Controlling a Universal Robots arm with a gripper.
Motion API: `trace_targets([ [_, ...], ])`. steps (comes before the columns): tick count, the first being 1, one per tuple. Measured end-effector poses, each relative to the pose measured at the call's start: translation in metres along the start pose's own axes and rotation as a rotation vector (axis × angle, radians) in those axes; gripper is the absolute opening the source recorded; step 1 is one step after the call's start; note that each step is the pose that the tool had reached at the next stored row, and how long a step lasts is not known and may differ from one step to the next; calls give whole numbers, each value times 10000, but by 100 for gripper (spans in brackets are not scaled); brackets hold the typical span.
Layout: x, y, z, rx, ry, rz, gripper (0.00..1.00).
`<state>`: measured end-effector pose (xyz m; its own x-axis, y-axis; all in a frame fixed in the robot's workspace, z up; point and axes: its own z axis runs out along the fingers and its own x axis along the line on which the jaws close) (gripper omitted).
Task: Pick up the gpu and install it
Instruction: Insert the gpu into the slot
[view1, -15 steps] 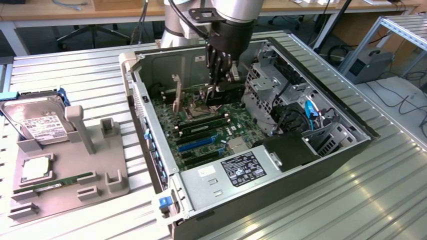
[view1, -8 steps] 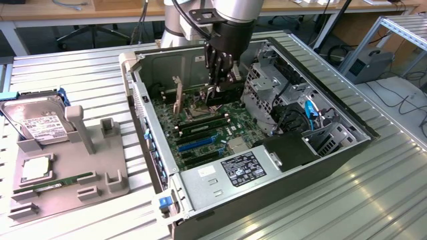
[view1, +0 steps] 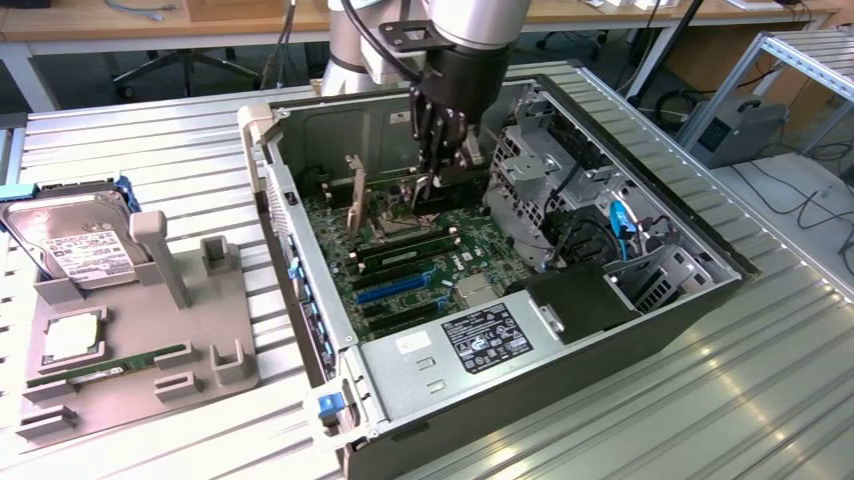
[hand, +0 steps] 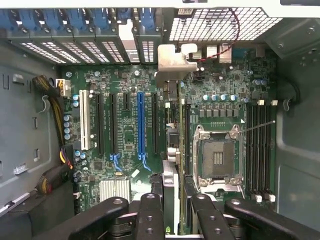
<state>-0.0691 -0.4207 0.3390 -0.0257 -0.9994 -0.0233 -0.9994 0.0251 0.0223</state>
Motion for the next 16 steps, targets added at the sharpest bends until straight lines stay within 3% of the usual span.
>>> trace_targets([
  [4, 8, -1, 11, 6, -5, 273, 27],
  [16, 79, 0, 30, 8, -7, 306, 27],
])
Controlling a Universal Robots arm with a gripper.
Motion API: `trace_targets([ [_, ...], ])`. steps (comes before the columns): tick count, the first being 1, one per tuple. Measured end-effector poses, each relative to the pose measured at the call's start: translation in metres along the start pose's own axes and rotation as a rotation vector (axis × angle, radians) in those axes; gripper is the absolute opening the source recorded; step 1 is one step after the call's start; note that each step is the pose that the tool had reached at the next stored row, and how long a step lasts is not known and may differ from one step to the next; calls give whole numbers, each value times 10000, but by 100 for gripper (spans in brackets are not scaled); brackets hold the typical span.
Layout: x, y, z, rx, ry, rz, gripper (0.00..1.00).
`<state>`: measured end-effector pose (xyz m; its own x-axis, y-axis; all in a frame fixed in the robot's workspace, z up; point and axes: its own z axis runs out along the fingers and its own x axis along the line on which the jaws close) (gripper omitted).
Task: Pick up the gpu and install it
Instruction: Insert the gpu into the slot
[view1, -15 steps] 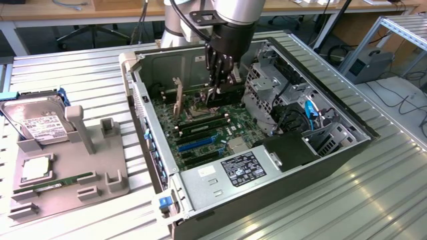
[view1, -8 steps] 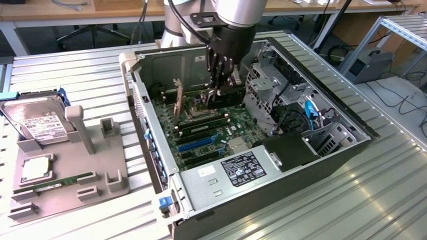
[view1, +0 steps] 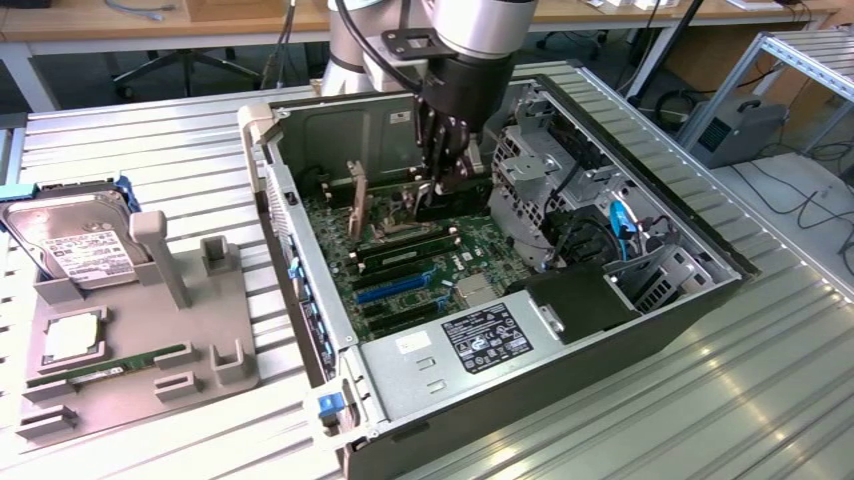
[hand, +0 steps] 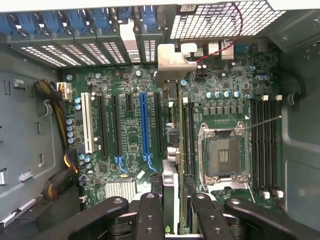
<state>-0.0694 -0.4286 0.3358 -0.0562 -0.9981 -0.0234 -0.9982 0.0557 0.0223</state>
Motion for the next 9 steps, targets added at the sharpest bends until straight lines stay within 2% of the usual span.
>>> trace_targets([
  [9, 17, -1, 12, 0, 1, 0, 27],
])
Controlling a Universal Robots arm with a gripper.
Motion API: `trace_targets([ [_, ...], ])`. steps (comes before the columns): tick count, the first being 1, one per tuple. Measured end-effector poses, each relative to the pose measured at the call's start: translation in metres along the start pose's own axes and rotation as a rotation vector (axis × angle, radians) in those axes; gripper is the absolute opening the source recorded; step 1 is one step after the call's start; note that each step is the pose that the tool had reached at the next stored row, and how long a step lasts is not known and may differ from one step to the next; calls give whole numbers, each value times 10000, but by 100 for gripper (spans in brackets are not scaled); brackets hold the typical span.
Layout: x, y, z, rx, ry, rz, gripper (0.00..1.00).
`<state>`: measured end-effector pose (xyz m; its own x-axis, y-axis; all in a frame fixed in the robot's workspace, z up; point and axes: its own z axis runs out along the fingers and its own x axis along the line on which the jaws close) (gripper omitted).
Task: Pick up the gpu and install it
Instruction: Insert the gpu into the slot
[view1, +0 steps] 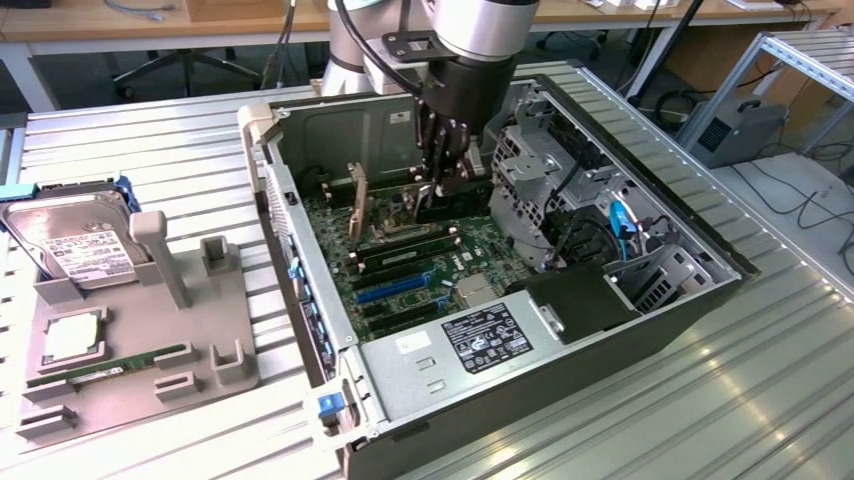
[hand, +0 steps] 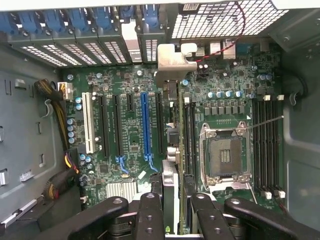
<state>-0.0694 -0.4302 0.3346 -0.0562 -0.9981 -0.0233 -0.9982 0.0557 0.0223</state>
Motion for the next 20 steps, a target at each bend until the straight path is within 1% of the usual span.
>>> trace_targets([
  [20, 24, 9, 31, 0, 0, -1, 27],
])
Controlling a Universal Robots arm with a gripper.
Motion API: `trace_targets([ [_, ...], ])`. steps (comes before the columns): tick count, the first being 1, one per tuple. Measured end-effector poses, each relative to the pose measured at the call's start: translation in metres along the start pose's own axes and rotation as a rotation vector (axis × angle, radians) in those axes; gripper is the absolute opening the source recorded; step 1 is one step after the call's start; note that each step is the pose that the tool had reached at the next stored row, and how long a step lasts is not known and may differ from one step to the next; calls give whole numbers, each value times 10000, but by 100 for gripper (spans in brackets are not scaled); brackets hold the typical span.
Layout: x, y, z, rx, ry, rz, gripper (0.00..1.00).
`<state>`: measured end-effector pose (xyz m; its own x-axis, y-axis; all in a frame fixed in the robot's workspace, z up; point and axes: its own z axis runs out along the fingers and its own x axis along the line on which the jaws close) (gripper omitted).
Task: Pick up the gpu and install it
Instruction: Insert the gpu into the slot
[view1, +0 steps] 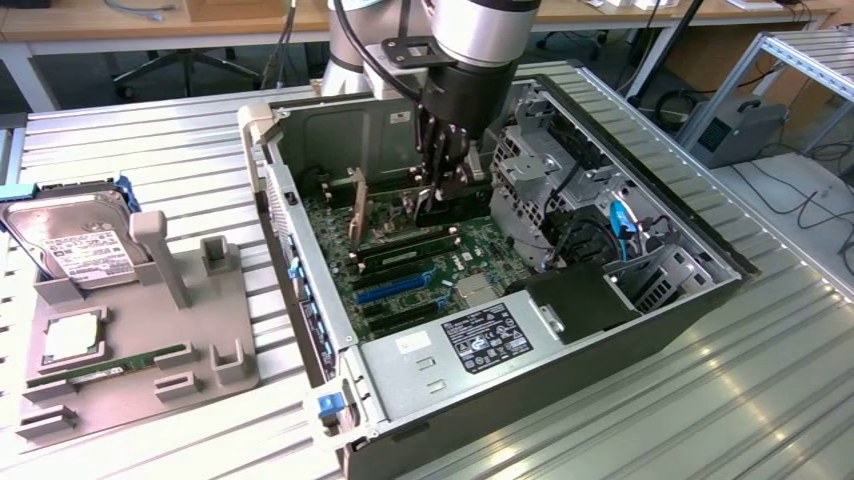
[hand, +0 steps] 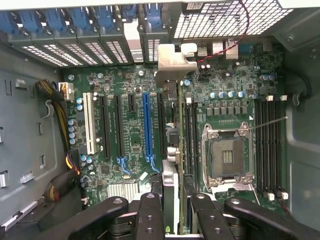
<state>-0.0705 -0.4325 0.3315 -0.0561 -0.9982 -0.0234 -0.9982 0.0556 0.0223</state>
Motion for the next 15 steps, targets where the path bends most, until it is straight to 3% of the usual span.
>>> trace_targets([
  [15, 28, 16, 45, 0, 0, 1, 27],
])
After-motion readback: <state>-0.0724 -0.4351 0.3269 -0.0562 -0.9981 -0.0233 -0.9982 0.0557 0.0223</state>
